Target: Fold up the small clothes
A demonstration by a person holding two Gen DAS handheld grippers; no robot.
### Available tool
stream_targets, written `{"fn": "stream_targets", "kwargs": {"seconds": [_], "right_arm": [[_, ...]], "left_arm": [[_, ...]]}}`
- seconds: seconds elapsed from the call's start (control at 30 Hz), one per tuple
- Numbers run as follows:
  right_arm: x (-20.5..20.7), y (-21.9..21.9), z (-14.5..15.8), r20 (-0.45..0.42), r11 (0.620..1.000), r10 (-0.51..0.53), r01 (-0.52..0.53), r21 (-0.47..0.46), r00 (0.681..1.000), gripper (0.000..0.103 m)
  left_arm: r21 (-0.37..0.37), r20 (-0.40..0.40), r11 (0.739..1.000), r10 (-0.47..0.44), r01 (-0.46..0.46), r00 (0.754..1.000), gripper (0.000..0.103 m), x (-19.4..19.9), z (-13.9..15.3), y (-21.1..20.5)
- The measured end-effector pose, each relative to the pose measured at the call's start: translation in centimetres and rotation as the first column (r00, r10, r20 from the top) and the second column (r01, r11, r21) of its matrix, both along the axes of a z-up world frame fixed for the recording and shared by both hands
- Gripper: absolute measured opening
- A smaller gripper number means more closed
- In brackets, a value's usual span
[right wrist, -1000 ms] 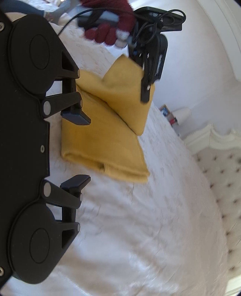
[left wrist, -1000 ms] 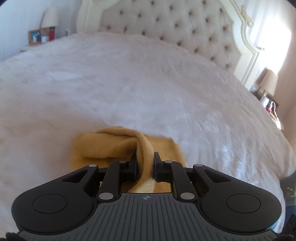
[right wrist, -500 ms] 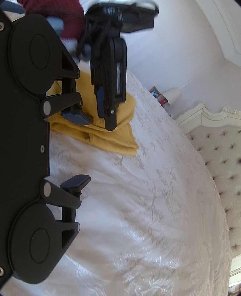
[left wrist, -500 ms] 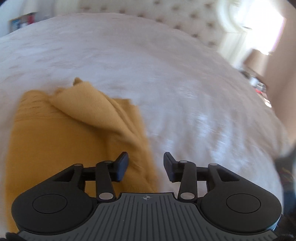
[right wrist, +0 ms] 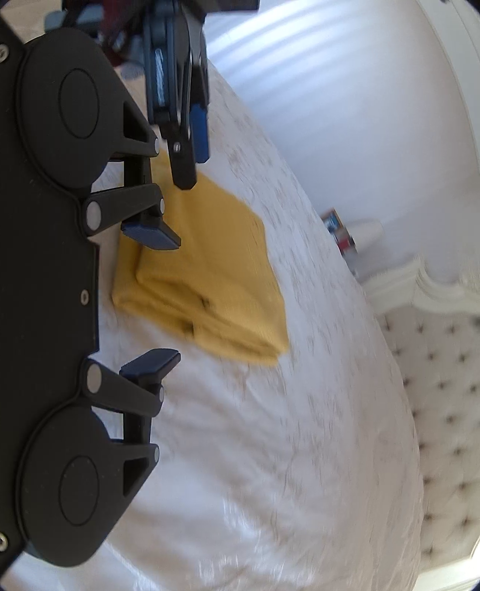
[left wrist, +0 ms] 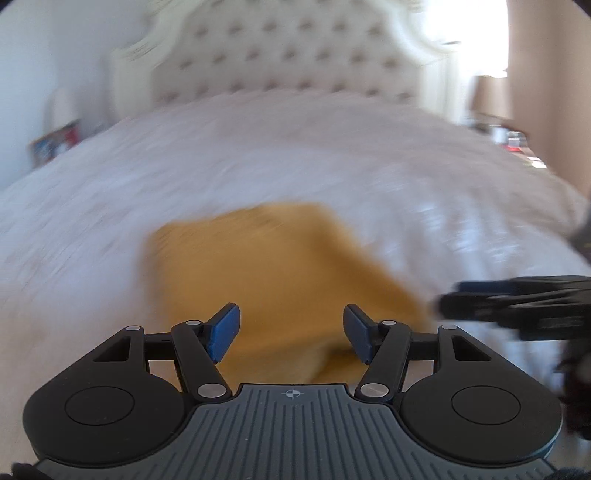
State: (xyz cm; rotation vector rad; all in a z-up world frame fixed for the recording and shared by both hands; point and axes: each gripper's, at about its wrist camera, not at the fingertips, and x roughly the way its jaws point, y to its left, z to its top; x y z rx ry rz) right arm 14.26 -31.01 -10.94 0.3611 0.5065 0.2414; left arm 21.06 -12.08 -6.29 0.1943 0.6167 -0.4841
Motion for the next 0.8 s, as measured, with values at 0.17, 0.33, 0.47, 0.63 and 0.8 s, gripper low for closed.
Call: {"fn": "stream_targets", "kwargs": {"seconds": [0.17,0.33,0.47,0.63,0.8], "right_arm": [[0.4,1.9,-0.5,-0.029,0.998,0.065,-0.066,-0.018,0.997,0.065],[1.0,2.9,-0.3,-0.041,0.996,0.083,-0.084,-0.019,0.996,0.065],[2.0,3.4,0.4,-0.048,0.995,0.098,-0.099,-0.025,0.994,0.059],[3.6,3.4,0.3,-0.115,0.997,0.078,-0.079,-0.001,0.99,0.036],[4.5,3.0,0.5,-0.171,0.997,0.075,-0.072,0.02,0.982,0.011]], "left_arm": [[0.036,-0.034,0.998,0.046,-0.045,0.998,0.06,0.1,-1.5,3.1],[0.093,0.0,0.995,-0.031,0.031,1.0,0.06,-1.9,-2.2,3.2],[0.115,0.018,0.992,-0.044,0.042,0.999,0.06,-1.7,-2.7,2.9],[0.102,0.009,0.995,-0.008,0.007,1.0,0.061,-0.5,-3.0,3.4],[0.109,-0.015,0.994,-0.005,0.006,1.0,0.063,-0.1,-3.7,4.0]]}}
